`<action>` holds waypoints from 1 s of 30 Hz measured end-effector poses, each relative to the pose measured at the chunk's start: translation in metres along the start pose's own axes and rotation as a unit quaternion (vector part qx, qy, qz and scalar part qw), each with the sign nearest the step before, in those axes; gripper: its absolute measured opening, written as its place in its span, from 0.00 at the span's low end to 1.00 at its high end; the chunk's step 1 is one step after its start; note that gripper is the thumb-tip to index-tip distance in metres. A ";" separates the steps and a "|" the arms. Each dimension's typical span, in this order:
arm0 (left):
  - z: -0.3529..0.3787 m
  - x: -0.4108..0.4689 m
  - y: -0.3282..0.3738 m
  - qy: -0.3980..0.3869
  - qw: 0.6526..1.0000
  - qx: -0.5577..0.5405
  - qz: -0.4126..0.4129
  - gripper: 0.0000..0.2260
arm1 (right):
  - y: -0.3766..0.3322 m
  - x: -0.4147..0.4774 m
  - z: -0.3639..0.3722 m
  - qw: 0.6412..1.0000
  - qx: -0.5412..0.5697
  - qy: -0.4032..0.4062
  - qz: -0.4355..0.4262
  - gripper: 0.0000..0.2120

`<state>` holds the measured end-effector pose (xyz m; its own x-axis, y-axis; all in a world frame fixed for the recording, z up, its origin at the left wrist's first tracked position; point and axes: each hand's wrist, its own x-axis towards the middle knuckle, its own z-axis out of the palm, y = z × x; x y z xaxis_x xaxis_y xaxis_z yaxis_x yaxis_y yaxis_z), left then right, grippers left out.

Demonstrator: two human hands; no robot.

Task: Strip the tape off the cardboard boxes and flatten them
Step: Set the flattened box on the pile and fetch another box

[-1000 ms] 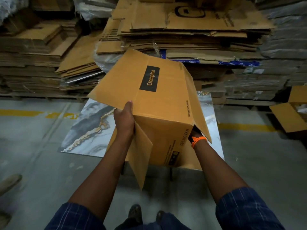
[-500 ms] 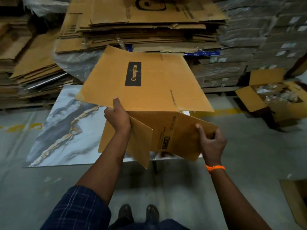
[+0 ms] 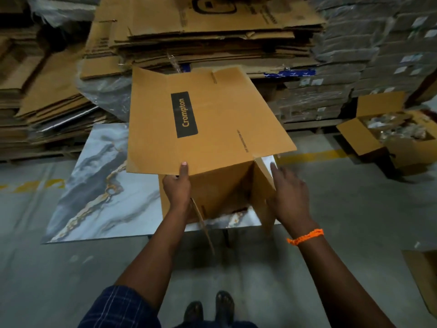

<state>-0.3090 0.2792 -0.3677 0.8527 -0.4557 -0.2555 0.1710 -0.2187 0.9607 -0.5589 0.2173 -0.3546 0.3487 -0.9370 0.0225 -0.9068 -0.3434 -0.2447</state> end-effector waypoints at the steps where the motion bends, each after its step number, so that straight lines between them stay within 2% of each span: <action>1: -0.001 0.000 -0.004 -0.004 1.000 0.000 -0.002 0.13 | -0.001 0.007 -0.010 0.997 0.037 -0.062 -0.005 0.39; 2: -0.002 0.000 -0.007 -0.008 1.000 -0.002 -0.004 0.12 | -0.003 0.012 -0.020 0.985 0.115 -0.127 0.006 0.37; 3: -0.003 -0.001 -0.010 -0.011 1.000 -0.006 -0.006 0.11 | -0.006 0.016 -0.028 0.974 0.176 -0.143 0.019 0.39; 4: -0.004 -0.001 -0.011 -0.012 1.000 -0.007 -0.010 0.11 | -0.013 0.019 -0.034 0.977 0.196 -0.084 0.030 0.43; 6: -0.007 0.003 -0.013 -0.016 0.999 -0.018 -0.027 0.09 | -0.034 0.028 -0.031 0.989 0.126 0.075 -0.006 0.44; 7: -0.008 0.004 -0.014 -0.019 0.998 -0.031 -0.042 0.11 | -0.048 0.034 -0.021 0.993 0.084 0.076 -0.035 0.44; 9: -0.012 0.005 -0.016 -0.031 0.995 -0.060 -0.073 0.16 | -0.071 0.046 0.010 0.998 0.008 -0.011 -0.061 0.44; 10: -0.015 0.007 -0.018 -0.039 0.995 -0.059 -0.075 0.15 | -0.078 0.053 0.027 0.997 -0.016 -0.029 -0.067 0.43; 13: -0.032 0.015 -0.023 -0.052 0.995 -0.050 -0.066 0.15 | -0.086 0.076 0.056 0.996 -0.022 -0.016 -0.089 0.42; 17: -0.054 0.025 -0.014 -0.079 0.994 -0.025 -0.070 0.14 | -0.096 0.083 0.063 0.988 -0.058 -0.035 -0.136 0.46; 20: -0.060 0.009 -0.019 -0.106 0.989 -0.015 -0.104 0.16 | -0.103 0.060 0.067 0.987 -0.059 0.004 -0.150 0.47; 22: -0.065 -0.008 -0.028 -0.089 0.988 -0.042 -0.121 0.17 | -0.105 0.042 0.070 0.984 -0.064 0.017 -0.166 0.46; 26: -0.077 -0.031 -0.028 -0.007 0.989 -0.064 -0.136 0.12 | -0.108 0.034 0.073 0.975 -0.045 0.027 -0.215 0.45; 30: -0.097 -0.031 -0.033 0.009 0.987 -0.084 -0.136 0.15 | -0.125 0.031 0.080 0.965 -0.042 0.016 -0.259 0.42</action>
<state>-0.2931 0.3843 -0.3805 0.7717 -0.3842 -0.5068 0.4737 -0.1844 0.8612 -0.4159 0.2367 -0.4008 0.7535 -0.6399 0.1512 -0.6299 -0.7684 -0.1129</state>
